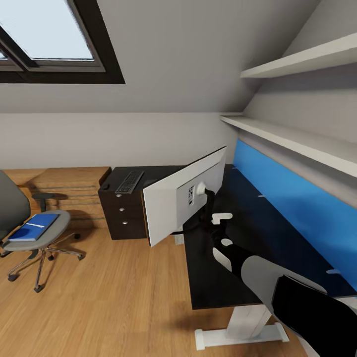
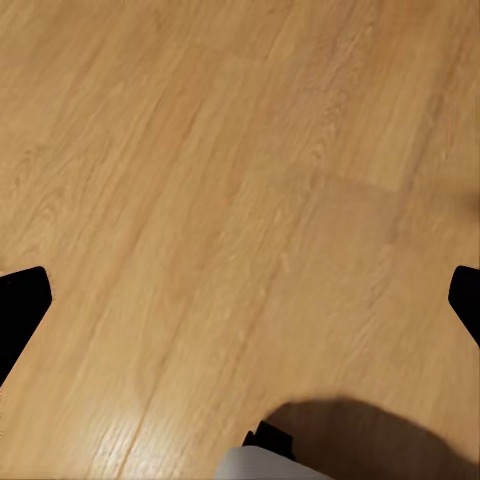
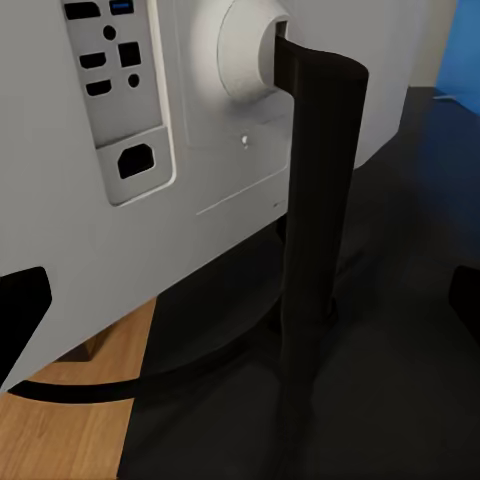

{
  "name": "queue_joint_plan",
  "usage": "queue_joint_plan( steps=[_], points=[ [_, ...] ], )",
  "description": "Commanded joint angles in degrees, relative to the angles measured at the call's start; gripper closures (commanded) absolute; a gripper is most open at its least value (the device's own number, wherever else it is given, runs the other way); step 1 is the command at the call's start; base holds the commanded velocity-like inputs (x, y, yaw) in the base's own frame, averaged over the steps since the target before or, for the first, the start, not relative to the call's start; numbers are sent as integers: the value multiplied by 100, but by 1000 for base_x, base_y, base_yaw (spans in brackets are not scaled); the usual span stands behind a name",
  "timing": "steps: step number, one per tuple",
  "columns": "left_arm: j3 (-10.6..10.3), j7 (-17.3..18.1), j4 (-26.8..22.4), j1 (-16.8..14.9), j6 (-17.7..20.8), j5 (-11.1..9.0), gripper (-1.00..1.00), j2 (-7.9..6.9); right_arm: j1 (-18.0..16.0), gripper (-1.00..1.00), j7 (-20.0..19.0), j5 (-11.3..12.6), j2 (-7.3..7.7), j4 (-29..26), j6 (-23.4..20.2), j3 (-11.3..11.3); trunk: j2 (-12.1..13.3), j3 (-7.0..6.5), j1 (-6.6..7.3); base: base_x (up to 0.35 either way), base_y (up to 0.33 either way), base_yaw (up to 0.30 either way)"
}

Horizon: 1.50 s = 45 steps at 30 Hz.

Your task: In the bedroom, organize the workspace by keeping the computer under the desk, ensuring the monitor is on the desk, placing the keyboard on the desk next to the monitor, placing the mouse on the desk next to the keyboard, moving the folder from the swivel chair onto the desk next to the mouse, stacking the notebook on top of the folder with the pen on top of the notebook, and positioning the swivel chair next to the desk.

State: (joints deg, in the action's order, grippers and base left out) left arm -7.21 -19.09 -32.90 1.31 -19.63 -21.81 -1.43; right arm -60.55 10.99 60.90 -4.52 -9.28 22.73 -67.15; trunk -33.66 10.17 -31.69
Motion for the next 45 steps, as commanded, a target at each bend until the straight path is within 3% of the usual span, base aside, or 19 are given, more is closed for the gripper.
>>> queue_joint_plan(
  steps=[1, 5, 10, 13, 15, 16, 18, 19, 21, 22, 24, 26, 27, 31, 32, 35, 36, 39, 45],
  points=[
    [-1, -42, -14, 1, -15, -43, -100, -8, -5, -100, 36, 22, 2, -1, 13, -48, -50, 27, -25, 0, 0, 0],
    [172, -17, -58, 1, -1, -43, -100, -36, -1, -100, 35, 4, 53, 1, 19, -47, -211, 99, -113, 0, 0, 0],
    [203, -4, -237, 1, 94, -83, -100, -141, -1, -100, 35, 1, 75, -2, 25, -48, -411, 189, -222, 0, 0, 0],
    [207, -1, -412, 1, 346, -145, -100, -182, -1, -100, 35, 1, 83, 0, 23, -46, -531, 243, -288, 0, 0, 0],
    [215, 0, -819, 1, 845, -194, -100, -204, -1, -100, 35, 1, 87, 3, 23, -41, -612, 278, -332, 0, 0, 0],
    [308, 0, -1877, 1, 2217, -268, -100, -233, -1, -100, 37, 5, 126, 3, 26, -37, -652, 296, -354, 0, 0, 0],
    [432, -1, -2287, 1, 2872, -307, -100, -240, -1, -100, 37, 6, 155, 1, 27, -37, -732, 332, -398, 0, 0, 0],
    [596, -3, -2666, 1, 3538, -339, -100, -244, -1, -100, 36, 7, 183, -1, 28, -36, -772, 350, -420, 0, 0, 0],
    [771, -3, -3065, 1, 4181, -360, -100, -244, -1, -100, 36, 8, 200, -5, 28, -31, -852, 386, -464, 0, 0, 0],
    [908, -3, -3478, 1, 4761, -379, -100, -244, -1, -100, 39, 8, 212, -7, 29, -24, -892, 404, -486, 0, 0, 0],
    [1031, -14, -4029, 2, 5444, -397, -100, -239, -1, -100, 41, 9, 221, -10, 29, -16, -973, 440, -530, 0, 0, 0],
    [1081, -21, -4301, 5, 5729, -428, -100, -236, -1, -100, 42, 9, 225, -11, 29, -13, -1053, 476, -574, 0, 0, 0],
    [1146, -38, -4679, -140, 6113, -783, -100, -223, -1, -100, 43, 9, 222, -17, 29, -15, -1093, 494, -596, 0, 0, 0],
    [1158, -50, -4681, -437, 6200, -1157, -100, -219, -1, -100, 44, 9, 219, -19, 24, -18, -1253, 566, -684, 0, 0, 0],
    [1160, -58, -4571, -791, 6252, -1485, -100, -224, -1, -100, 44, 5, 220, -26, 27, -34, -1294, 584, -706, 0, 0, 0],
    [1160, -59, -4614, -897, 6261, -1527, -100, -225, -1, -100, 44, 4, 222, -30, 28, -34, -1414, 638, -772, 0, 0, 0],
    [1175, -65, -4589, -1085, 6264, -1557, -100, -222, -1, -100, 44, 2, 215, -30, 29, -42, -1454, 655, -793, 0, 0, 0],
    [1194, -82, -4260, -1106, 6250, -1543, -100, -247, -1, -100, 44, 1, 218, -25, 26, -35, -1574, 709, -859, 0, 0, 0],
    [1264, -90, -4064, -1114, 6238, -1525, -100, -337, -1, -100, 44, 6, 246, -16, 22, -3, -1815, 817, -991, 0, 0, 0]
  ],
)
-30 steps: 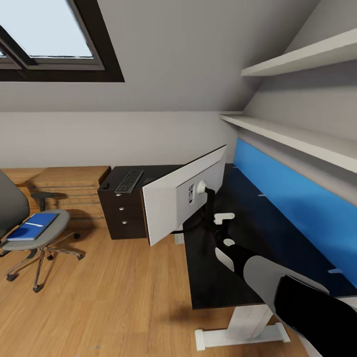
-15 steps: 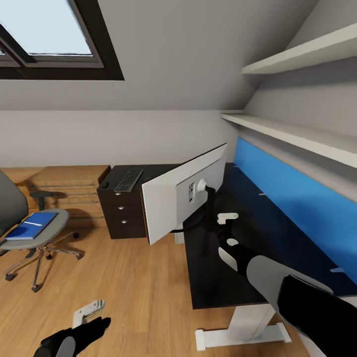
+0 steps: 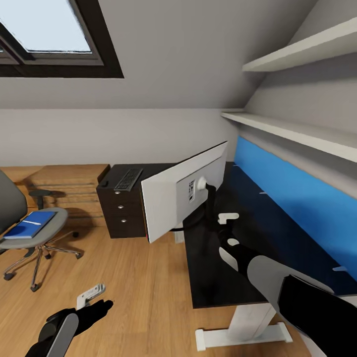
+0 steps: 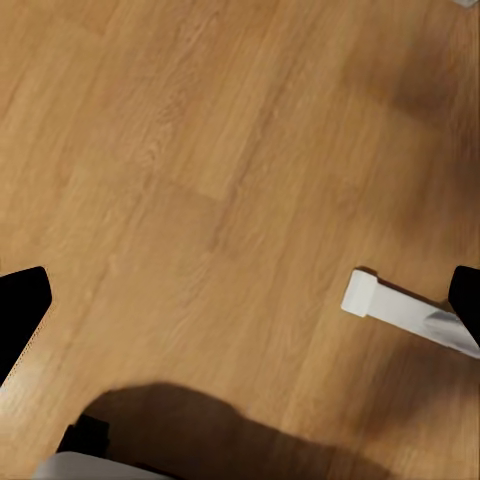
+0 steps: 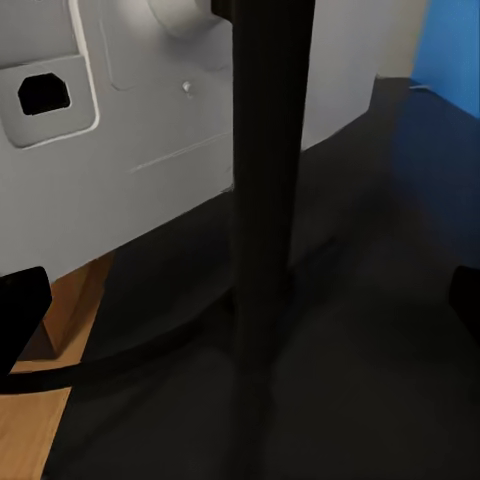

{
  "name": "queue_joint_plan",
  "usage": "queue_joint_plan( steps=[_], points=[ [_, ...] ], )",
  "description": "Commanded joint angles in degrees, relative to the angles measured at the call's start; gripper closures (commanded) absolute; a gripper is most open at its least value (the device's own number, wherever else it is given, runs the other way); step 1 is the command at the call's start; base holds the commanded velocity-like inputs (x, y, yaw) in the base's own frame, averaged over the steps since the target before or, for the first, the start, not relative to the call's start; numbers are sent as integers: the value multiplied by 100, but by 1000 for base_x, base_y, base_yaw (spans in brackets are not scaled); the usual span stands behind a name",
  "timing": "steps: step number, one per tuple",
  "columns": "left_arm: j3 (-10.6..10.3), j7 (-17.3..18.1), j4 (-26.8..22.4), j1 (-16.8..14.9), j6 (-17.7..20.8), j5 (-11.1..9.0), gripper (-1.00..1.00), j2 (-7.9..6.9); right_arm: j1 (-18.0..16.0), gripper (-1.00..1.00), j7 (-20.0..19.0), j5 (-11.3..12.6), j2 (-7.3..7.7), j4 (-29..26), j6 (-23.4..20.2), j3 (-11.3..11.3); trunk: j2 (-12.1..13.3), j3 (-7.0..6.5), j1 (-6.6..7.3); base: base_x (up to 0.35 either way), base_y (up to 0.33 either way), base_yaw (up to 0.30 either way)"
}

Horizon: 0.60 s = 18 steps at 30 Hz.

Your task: In the bedroom, organize the workspace by keeping the computer under the desk, ensuring the monitor is on the desk, placing the keyboard on the desk next to the monitor, placing the mouse on the desk next to the keyboard, moving the folder from the swivel chair onto the desk next to the mouse, stacking the notebook on top of the folder with the pen on top of the notebook, and positioning the swivel chair next to the desk.

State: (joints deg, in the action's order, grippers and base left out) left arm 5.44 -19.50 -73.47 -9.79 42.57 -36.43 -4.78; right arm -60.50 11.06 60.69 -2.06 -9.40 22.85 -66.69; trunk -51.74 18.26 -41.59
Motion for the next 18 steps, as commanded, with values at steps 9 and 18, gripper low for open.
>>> queue_joint_plan(
  steps=[9, 18],
  points=[
    [200, -58, 42, -5, 7, -63, -100, -38, -6, -100, 37, 31, 91, -16, -12, -32, -368, 170, -199, 0, 0, 0],
    [655, -32, 29, -5, 6, -83, -100, -10, -6, -100, 36, 24, 118, -21, 70, -92, -729, 331, -397, 0, 0, 0]
  ],
)
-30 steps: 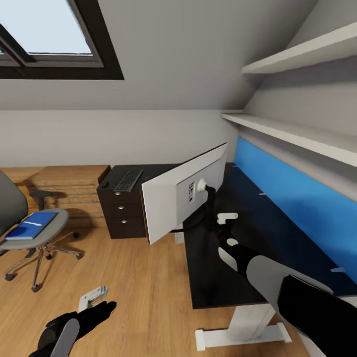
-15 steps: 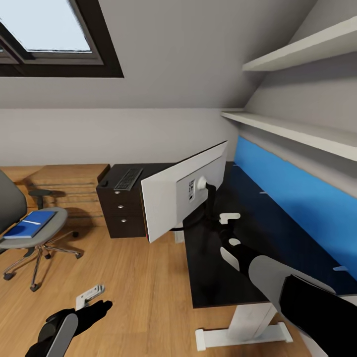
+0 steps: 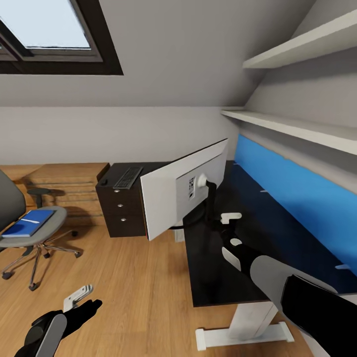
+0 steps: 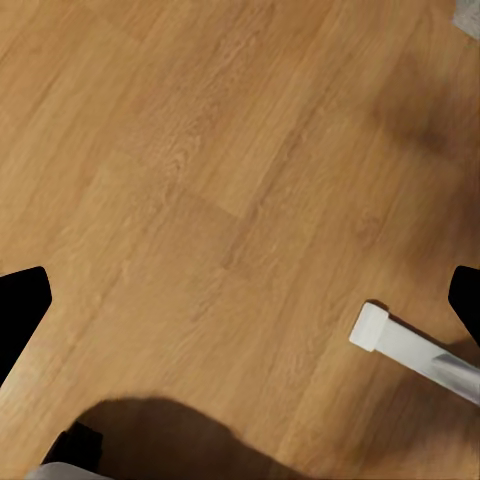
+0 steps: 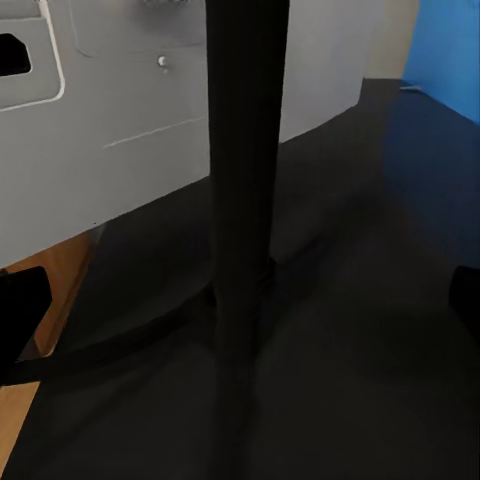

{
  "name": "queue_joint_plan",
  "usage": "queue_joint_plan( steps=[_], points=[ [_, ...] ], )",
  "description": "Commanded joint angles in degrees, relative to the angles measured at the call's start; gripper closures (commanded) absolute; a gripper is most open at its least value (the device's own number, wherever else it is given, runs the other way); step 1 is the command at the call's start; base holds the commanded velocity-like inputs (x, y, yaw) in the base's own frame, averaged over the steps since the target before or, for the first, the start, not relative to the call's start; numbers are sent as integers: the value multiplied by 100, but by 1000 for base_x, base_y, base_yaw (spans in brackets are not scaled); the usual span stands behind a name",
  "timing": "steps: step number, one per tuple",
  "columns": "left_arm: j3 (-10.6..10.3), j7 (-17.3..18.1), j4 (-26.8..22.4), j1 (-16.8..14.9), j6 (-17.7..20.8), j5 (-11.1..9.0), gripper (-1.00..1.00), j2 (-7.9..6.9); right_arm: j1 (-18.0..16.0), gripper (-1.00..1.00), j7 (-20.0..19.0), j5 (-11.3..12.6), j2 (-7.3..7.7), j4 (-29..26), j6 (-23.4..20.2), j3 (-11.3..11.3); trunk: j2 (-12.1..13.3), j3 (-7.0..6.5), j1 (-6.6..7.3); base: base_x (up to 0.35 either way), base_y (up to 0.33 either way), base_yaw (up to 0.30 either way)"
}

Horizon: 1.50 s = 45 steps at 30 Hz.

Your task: In the bedroom, organize the workspace by keeping the computer under the desk, ensuring the monitor is on the desk, placing the keyboard on the desk next to the monitor, placing the mouse on the desk next to the keyboard, moving the folder from the swivel chair onto the desk next to the mouse, stacking the notebook on top of the folder with the pen on top of the notebook, and positioning the swivel chair next to the desk.

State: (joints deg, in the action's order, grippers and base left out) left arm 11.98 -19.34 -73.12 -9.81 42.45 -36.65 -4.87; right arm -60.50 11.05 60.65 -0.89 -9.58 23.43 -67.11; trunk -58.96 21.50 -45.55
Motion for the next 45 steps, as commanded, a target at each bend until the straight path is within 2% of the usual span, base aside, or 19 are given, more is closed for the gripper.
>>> queue_joint_plan(
  steps=[1, 24, 38, 45],
  points=[
    [2, -48, -7, -3, 18, -61, -100, -2, -5, -100, 37, 27, 0, -1, 30, -51, -47, 25, -23, 0, 0, 0],
    [-2, -40, -10, -4, 16, -70, -100, 4, -2, -100, 30, 17, 9, 218, 122, -57, -969, 438, -528, 0, 0, 0],
    [-22, -17, -10, -3, -6, -39, -100, 0, 2, -100, 38, 38, -10, 362, 70, -50, -969, 438, -528, 2, 0, 0],
    [-28, -13, -10, -3, -15, -28, -100, 3, 3, -100, 38, 49, -16, 436, 58, -42, -969, 438, -528, 182, 0, 0]
  ],
)
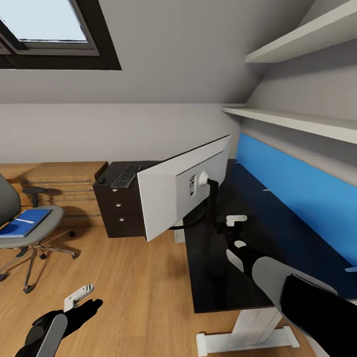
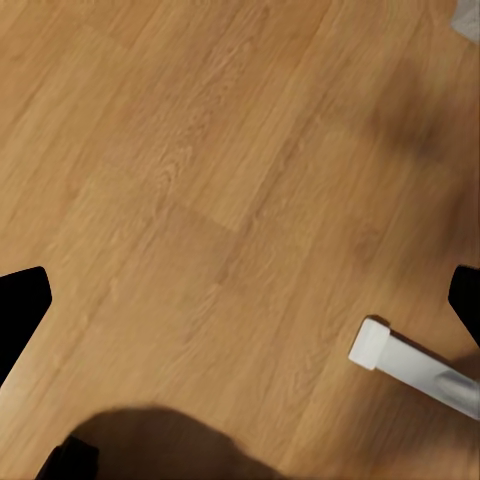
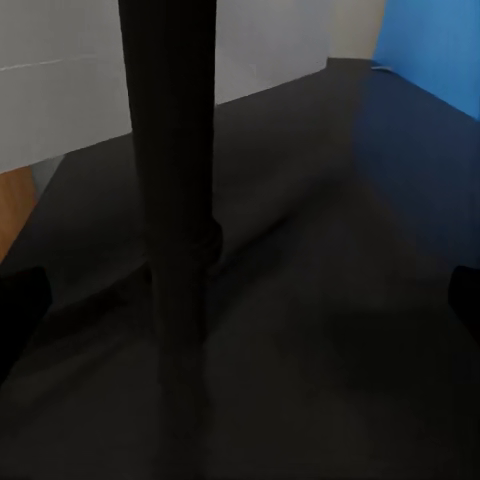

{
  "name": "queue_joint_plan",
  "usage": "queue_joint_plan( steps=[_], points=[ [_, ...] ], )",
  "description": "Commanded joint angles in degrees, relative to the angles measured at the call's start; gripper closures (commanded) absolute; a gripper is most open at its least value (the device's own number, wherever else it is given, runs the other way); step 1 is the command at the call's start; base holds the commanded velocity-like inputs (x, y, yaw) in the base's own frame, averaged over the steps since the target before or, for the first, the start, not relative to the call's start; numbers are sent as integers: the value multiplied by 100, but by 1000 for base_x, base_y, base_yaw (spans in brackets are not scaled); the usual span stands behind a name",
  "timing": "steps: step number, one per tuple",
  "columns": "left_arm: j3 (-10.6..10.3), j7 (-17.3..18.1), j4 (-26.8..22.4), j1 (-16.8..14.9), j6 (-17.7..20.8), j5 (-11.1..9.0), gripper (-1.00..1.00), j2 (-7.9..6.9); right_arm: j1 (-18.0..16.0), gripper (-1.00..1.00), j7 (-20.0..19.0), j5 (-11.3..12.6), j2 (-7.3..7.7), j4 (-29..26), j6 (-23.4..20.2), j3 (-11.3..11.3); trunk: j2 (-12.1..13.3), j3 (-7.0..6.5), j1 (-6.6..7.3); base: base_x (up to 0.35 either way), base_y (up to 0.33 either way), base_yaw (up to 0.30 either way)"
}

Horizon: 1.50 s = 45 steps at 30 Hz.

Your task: In the bedroom, organize the workspace by keeping the computer under the desk, ensuring the monitor is on the desk, placing the keyboard on the desk next to the monitor, placing the mouse on the desk next to the keyboard, moving the folder from the swivel chair onto the desk next to the mouse, stacking the notebook on top of the folder with the pen on top of the notebook, and positioning the swivel chair next to the desk.

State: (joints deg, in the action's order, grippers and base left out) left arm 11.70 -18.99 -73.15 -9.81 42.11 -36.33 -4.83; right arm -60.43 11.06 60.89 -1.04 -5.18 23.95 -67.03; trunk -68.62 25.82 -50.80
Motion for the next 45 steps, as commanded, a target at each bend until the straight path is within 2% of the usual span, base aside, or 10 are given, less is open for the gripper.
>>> queue_joint_plan(
  steps=[1, 18, 20, 28, 45],
  points=[
    [0, -49, -7, -3, 18, -60, -100, -1, -4, -100, 37, 26, 0, -2, 8, -49, -3, 6, -2, 191, 0, 0],
    [2, -47, -7, -4, 16, -56, -100, -8, 14, -100, 2, 15, 5, 8, 21, -57, -3, 6, -2, 95, 0, 0],
    [1, -46, -7, -4, 16, -57, -100, -8, 16, -100, -68, 8, 9, 8, 25, -59, -3, 6, -2, 10, 0, 0],
    [0, -44, -7, -3, 16, -58, -100, -9, 22, -100, -767, 6, 22, 113, 43, -56, -3, 6, -2, 3, 0, 0],
    [-1, -44, -10, -3, 16, -53, -100, -7, 23, -100, -918, 10, 17, 277, 57, -47, -3, 6, -2, 12, 0, 0]
  ],
)
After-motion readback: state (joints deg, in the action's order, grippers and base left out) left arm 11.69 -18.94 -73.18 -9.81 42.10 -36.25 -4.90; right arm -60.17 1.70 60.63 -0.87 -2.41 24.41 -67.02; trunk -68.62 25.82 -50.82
